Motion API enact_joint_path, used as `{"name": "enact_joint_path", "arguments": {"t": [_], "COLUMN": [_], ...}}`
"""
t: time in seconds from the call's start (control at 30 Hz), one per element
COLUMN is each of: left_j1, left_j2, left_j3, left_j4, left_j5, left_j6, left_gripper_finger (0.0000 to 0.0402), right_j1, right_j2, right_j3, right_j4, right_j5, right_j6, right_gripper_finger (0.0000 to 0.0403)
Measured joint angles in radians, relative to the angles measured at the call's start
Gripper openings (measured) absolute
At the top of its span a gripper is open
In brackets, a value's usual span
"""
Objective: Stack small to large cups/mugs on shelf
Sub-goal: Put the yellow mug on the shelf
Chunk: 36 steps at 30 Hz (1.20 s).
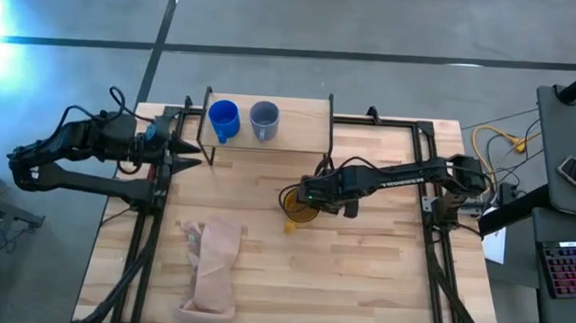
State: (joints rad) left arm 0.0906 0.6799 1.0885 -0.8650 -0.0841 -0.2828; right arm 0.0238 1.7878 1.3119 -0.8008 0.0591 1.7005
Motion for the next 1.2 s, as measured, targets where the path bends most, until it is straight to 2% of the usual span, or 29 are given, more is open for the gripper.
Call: {"name": "enact_joint_path", "arguments": {"t": [0.53,1.2], "left_j1": [0.000,0.000], "left_j2": [-0.002,-0.001], "left_j3": [0.000,0.000], "left_j4": [0.000,0.002], "left_j5": [0.000,-0.011], "left_j6": [-0.028,-0.053], "left_gripper_finger": [0.0146,0.0146], "right_j1": [-0.047,-0.048], "right_j2": [0.001,0.001], "right_j3": [-0.007,-0.017], "right_j4": [0.029,0.028], "right_j5": [-0.005,-0.033], "right_j6": [-0.103,-0.130], "right_gripper_finger": [0.0098,0.0093]}}
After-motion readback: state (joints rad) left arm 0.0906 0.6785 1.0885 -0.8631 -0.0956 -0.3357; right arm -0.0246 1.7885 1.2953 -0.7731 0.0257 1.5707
